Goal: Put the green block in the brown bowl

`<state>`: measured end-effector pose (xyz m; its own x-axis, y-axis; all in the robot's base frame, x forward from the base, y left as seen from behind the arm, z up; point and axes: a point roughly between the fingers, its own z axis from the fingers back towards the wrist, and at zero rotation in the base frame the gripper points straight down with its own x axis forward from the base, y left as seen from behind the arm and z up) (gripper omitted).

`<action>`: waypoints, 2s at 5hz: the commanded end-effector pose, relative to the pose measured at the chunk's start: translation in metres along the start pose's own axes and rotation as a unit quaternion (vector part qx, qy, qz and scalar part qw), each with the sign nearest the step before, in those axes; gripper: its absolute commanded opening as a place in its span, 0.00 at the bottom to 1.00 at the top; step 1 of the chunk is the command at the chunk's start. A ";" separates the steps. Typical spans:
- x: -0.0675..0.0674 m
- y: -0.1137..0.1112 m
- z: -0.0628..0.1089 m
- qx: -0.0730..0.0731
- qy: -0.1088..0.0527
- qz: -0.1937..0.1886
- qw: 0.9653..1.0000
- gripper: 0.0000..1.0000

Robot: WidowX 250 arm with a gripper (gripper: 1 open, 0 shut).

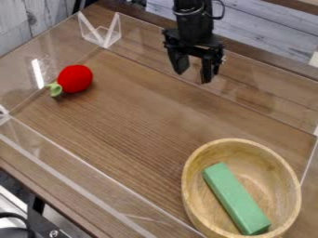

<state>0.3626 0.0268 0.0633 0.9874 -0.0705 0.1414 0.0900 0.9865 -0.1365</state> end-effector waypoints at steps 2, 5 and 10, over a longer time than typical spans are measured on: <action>0.019 0.000 0.038 0.013 -0.056 0.015 0.998 1.00; 0.014 -0.001 0.026 0.029 -0.061 0.062 0.996 1.00; 0.020 0.003 0.042 0.028 -0.093 0.064 0.993 1.00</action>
<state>0.3666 0.0350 0.0732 0.9745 0.0860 0.2073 -0.0620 0.9909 -0.1194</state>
